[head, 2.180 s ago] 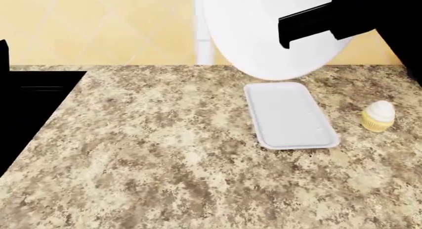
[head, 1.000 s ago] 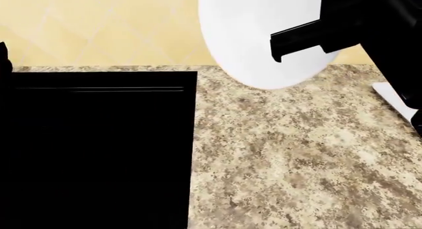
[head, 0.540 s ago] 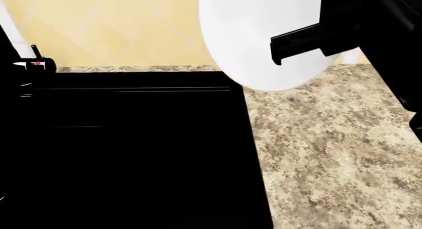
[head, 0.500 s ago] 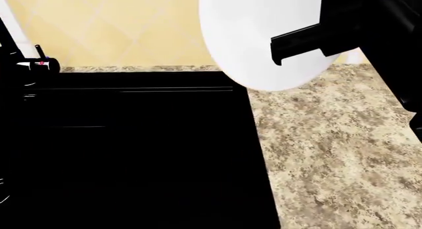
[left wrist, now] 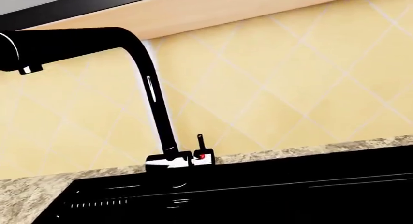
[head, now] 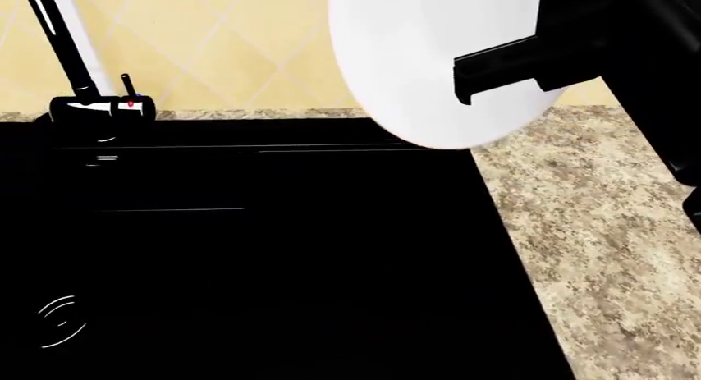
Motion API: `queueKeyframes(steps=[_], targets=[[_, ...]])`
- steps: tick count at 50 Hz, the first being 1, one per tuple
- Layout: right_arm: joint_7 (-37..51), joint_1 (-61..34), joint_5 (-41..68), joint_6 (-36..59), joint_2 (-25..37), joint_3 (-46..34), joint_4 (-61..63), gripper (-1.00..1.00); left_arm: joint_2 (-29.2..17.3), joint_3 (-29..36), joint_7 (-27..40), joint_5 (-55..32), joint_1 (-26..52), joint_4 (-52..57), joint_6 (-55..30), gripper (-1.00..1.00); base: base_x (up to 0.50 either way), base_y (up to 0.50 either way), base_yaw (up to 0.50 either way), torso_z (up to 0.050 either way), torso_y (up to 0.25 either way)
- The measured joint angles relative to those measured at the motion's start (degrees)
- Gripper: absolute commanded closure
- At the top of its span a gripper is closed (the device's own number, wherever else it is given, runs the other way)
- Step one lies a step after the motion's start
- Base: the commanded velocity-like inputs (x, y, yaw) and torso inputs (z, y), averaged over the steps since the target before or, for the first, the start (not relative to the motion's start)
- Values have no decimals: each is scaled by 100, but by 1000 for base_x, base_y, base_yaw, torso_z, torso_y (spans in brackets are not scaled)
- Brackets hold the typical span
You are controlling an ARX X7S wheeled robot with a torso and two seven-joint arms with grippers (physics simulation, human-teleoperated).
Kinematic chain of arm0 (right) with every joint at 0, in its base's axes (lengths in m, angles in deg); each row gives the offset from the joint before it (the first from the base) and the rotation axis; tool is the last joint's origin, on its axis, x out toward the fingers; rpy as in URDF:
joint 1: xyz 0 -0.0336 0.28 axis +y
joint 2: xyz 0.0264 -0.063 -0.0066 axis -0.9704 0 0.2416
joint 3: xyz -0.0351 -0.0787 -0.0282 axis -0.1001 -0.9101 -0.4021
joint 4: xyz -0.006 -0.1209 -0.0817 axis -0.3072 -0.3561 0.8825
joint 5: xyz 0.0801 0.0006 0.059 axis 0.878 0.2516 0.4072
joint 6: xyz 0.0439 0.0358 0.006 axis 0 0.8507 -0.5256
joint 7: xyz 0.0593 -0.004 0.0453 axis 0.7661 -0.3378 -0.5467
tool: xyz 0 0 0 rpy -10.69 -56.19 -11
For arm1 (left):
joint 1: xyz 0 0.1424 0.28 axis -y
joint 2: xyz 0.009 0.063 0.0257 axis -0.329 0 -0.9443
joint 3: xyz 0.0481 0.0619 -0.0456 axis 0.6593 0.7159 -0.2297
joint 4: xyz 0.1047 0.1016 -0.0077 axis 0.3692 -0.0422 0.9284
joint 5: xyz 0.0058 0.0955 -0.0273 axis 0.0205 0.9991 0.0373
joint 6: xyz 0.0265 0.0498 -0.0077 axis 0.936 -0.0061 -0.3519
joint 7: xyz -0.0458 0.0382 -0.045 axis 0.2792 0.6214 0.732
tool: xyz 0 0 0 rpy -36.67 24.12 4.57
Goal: Move the fresh-baked cupcake off the tray onto the counter, and place the bowl used for mixing into the sink.
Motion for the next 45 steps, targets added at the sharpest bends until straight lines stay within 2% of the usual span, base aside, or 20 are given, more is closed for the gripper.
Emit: queueKeyframes(steps=[10,16,19,25,31,38,45], targets=[[-23,60,-80,-42,43,37,37,100,-113,-67,-61,-80,-105,251,333,-100,0,0,0,0,0],[-26,95,-111,-51,67,46,61,100,-111,-371,78,-399,-5,472,338,-100,0,0,0,0,0],[-25,111,-125,-53,76,48,71,100,294,-1124,289,-773,-438,535,-229,-100,0,0,0,0,0],[-33,141,-152,-54,82,47,83,100,926,-3407,682,-1579,-1257,561,-1321,-100,0,0,0,0,2],[-52,162,-174,-49,73,47,79,100,1087,-5114,1064,-2392,-1651,387,-1986,-100,0,0,0,0,0],[-69,183,-197,-38,75,48,79,100,1163,-6454,1483,-3149,-1868,142,-2536,-100,0,0,0,0,0],[-66,188,-197,-18,86,50,86,100,1240,-7357,1860,-3722,-1994,-79,-2965,-100,0,0,0,0,0]])
